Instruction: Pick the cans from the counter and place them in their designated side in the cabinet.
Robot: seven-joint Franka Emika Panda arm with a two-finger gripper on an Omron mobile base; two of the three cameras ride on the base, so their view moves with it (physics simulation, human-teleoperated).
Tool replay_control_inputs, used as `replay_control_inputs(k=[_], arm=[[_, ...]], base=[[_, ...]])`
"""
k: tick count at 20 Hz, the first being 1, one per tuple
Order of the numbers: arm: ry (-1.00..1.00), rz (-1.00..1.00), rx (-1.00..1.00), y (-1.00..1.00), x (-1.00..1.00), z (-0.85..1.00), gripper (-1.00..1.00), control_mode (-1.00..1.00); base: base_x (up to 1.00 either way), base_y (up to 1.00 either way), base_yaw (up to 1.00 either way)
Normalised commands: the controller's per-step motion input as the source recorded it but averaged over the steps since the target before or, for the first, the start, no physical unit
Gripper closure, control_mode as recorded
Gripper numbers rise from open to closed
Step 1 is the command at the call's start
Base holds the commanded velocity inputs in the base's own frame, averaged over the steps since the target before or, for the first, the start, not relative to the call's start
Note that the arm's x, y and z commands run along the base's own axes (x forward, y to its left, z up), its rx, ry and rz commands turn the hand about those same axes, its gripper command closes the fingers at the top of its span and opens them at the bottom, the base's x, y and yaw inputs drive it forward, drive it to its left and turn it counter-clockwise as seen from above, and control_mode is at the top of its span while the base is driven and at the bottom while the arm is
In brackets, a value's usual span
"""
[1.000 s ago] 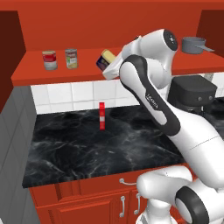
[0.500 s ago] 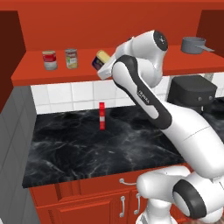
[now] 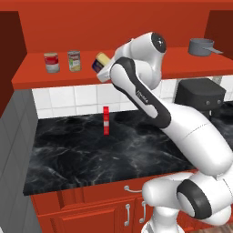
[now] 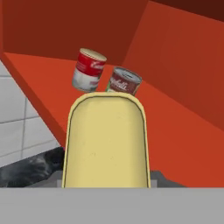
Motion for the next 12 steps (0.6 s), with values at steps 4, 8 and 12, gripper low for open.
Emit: replay_control_inputs(k=[4,8,12], arm=[[0.0,0.0,-0.01,0.07,0.21,-0.01,1.0,-1.0],[0.01,0.0,-0.02,0.06,0.2,-0.02,1.0,-1.0],[0.02,0.0,-0.02,0.06,0.2,-0.06,1.0,-1.0]], base=[[0.0,0.0,0.0],[0.0,0.0,0.0],[0.0,0.0,0.0]])
